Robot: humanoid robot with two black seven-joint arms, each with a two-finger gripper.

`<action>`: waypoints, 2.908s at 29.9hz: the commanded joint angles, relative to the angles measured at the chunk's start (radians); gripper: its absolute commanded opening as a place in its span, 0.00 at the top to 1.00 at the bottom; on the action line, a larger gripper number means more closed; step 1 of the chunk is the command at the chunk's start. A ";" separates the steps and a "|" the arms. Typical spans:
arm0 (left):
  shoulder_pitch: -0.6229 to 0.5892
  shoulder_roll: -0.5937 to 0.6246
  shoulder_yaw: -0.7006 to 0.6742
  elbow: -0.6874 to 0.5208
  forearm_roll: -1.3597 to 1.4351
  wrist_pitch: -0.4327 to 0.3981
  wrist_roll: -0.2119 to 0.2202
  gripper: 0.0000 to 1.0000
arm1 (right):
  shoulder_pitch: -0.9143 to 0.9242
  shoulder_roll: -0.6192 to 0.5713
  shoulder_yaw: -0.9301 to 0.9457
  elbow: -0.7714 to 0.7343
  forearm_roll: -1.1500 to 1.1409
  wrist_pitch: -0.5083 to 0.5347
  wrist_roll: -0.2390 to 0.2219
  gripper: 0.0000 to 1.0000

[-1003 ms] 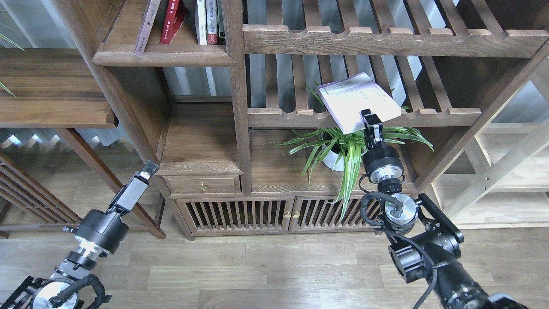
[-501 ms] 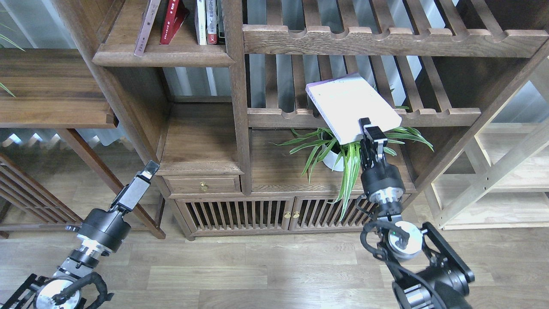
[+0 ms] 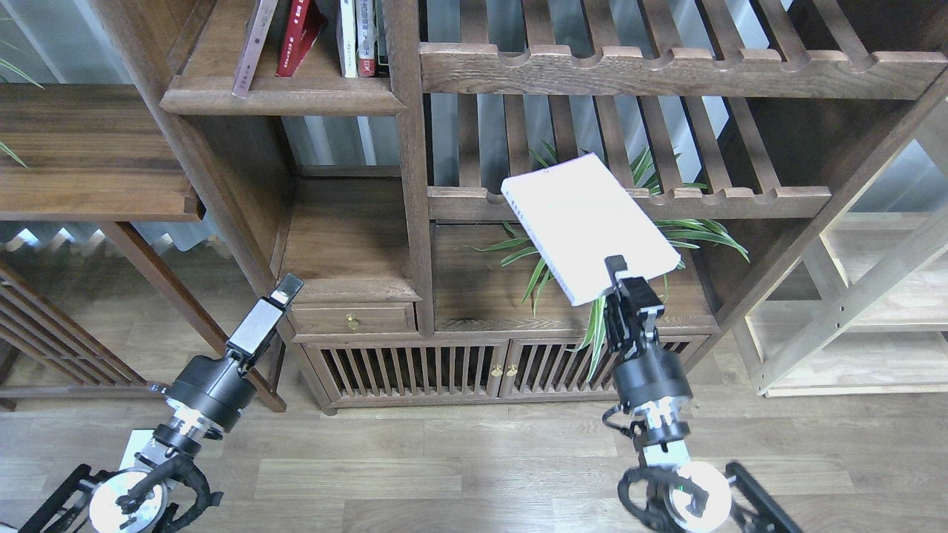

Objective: Organize books on shelf
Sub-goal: 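Pull the white book off the shelf and lower it toward the left gripper, then grasp the white book with the left gripper beside the right gripper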

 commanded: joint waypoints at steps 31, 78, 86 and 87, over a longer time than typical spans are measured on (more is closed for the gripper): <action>-0.001 -0.072 0.227 -0.015 -0.371 0.000 0.158 0.06 | -0.034 0.000 -0.346 0.009 -0.049 0.042 0.001 0.75; 0.038 -0.078 0.057 -0.041 -0.273 0.000 0.219 0.99 | -0.036 0.000 -0.116 -0.124 -0.075 -0.016 0.001 0.45; 0.044 -0.080 -0.135 -0.092 0.018 0.000 0.218 1.00 | -0.034 0.000 -0.063 -0.159 -0.072 -0.018 0.006 0.37; 0.045 -0.081 -0.153 -0.109 0.051 0.000 0.218 1.00 | -0.034 0.000 -0.057 -0.159 -0.072 -0.016 0.007 0.36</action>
